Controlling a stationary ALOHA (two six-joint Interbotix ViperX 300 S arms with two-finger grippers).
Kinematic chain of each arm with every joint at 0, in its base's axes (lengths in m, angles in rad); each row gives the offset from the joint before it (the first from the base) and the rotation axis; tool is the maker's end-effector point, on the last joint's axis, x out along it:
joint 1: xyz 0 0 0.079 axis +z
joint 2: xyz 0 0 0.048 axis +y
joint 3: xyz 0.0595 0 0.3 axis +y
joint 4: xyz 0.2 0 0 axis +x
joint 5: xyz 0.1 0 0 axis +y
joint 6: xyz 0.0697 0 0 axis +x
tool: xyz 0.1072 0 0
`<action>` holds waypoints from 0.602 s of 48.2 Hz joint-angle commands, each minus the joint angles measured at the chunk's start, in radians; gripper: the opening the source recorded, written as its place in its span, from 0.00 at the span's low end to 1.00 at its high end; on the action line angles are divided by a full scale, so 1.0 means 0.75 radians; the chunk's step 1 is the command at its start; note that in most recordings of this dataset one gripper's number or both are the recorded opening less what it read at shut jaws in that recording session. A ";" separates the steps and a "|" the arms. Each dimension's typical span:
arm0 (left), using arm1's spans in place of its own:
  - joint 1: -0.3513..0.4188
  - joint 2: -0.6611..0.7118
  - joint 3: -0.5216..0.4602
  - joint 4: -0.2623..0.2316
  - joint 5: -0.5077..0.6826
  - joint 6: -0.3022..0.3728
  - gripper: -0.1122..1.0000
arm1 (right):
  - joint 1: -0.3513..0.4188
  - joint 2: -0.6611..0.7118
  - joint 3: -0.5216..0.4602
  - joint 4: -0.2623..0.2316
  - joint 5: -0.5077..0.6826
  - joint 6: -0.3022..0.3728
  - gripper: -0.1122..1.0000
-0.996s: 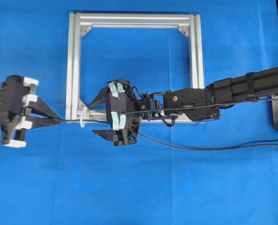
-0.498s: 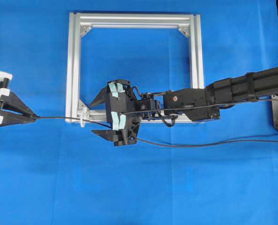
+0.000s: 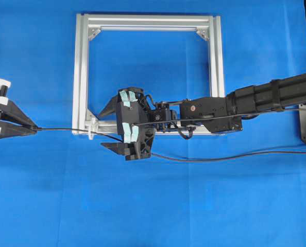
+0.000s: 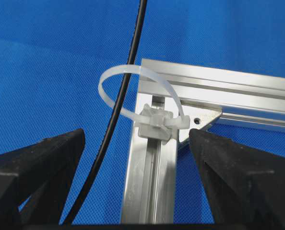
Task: Insert the wire through the string loop located on the left side.
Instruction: 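Pull the plug leftward with the left gripper, drawing cable through the loop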
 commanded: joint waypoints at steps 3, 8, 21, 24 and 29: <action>0.000 0.012 -0.014 0.002 -0.014 0.004 0.17 | 0.000 -0.043 -0.010 0.004 -0.006 0.000 0.96; 0.000 0.012 -0.014 0.002 -0.014 0.004 0.17 | 0.000 -0.043 -0.010 0.002 -0.008 0.000 0.96; 0.000 0.012 -0.014 0.002 -0.014 0.000 0.18 | 0.000 -0.043 -0.012 0.002 -0.004 0.000 0.96; 0.004 0.012 -0.012 0.002 -0.014 -0.002 0.28 | 0.000 -0.043 -0.010 0.002 -0.004 0.000 0.96; 0.014 0.012 -0.014 0.002 -0.014 -0.002 0.57 | -0.002 -0.043 -0.012 0.004 -0.004 0.000 0.96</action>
